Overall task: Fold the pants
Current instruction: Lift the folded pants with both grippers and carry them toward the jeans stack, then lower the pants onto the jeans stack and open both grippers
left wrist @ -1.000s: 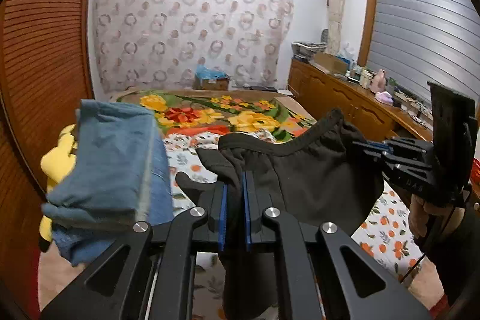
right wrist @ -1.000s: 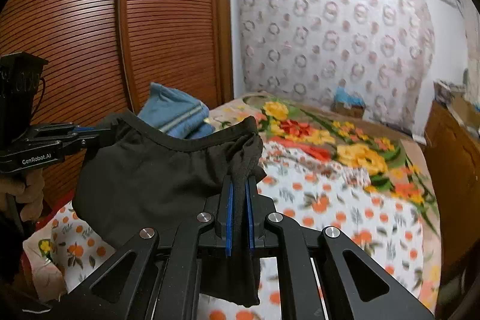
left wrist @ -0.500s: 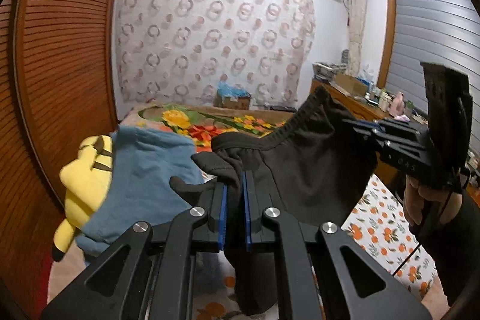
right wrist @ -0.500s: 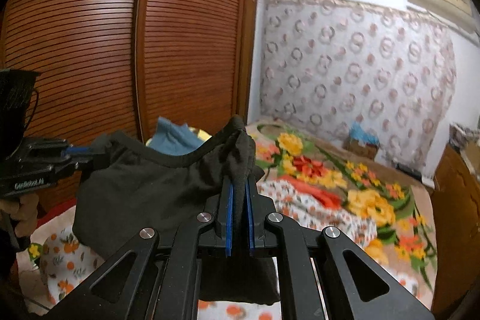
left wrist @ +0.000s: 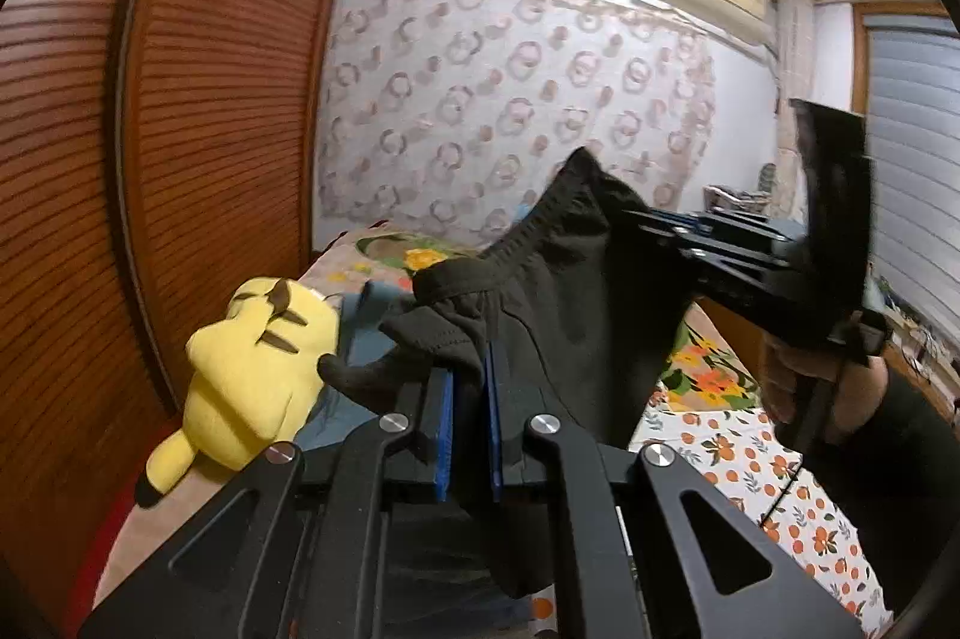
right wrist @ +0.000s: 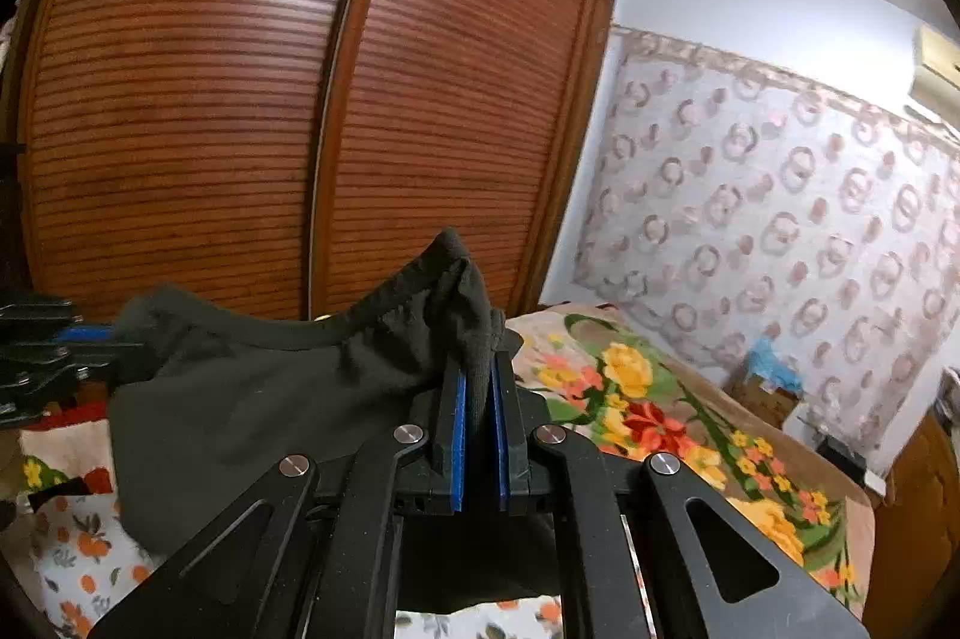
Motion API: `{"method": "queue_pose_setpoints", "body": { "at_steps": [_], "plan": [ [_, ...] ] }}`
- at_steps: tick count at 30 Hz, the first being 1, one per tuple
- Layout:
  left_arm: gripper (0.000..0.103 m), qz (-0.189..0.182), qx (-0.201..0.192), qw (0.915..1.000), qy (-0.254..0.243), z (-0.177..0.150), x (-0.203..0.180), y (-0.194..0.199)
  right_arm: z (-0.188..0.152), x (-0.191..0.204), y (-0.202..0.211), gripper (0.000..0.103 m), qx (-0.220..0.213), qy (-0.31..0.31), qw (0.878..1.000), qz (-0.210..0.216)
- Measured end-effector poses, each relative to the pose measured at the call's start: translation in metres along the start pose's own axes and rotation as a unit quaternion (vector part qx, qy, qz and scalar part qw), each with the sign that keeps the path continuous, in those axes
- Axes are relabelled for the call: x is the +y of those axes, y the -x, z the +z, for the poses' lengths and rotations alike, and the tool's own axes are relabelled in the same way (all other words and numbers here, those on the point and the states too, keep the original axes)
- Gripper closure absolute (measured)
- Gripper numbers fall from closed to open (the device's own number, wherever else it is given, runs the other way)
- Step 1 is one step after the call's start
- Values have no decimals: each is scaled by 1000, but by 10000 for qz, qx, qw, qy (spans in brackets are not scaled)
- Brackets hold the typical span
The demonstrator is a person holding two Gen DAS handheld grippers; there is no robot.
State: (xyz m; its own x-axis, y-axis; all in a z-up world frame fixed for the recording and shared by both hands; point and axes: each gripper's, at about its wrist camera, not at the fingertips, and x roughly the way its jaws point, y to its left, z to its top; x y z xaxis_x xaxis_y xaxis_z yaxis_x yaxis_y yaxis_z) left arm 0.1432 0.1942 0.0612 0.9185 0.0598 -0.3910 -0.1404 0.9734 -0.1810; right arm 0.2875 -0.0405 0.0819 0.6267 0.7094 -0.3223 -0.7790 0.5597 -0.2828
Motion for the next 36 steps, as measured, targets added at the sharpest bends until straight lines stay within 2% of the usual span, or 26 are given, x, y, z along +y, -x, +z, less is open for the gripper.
{"method": "queue_pose_setpoints", "body": {
  "at_steps": [10,17,19,21,24,28,30,36],
  "plan": [
    [93,396,129,9983,397,-18,27,-6,2,1,-81,96,279,261,9979,520],
    [90,638,352,9967,366,-28,29,-13,5,-1,-109,96,543,124,9952,810],
    [87,690,460,9959,360,-31,30,-16,6,-6,-116,88,676,-27,9940,854],
    [82,639,519,9961,326,-31,31,-18,7,-12,-115,82,702,-201,9934,889],
    [68,649,450,9966,236,-28,29,-14,21,-17,-115,73,570,-455,9936,858],
    [54,594,309,9976,173,-20,28,-7,28,-34,-92,71,334,-632,9942,804],
    [53,591,281,9978,96,-16,25,-6,25,-42,-80,71,320,-736,9920,978],
    [53,612,377,9974,-94,-15,15,-11,-2,-48,-64,71,549,-768,9899,1060]
  ]
}}
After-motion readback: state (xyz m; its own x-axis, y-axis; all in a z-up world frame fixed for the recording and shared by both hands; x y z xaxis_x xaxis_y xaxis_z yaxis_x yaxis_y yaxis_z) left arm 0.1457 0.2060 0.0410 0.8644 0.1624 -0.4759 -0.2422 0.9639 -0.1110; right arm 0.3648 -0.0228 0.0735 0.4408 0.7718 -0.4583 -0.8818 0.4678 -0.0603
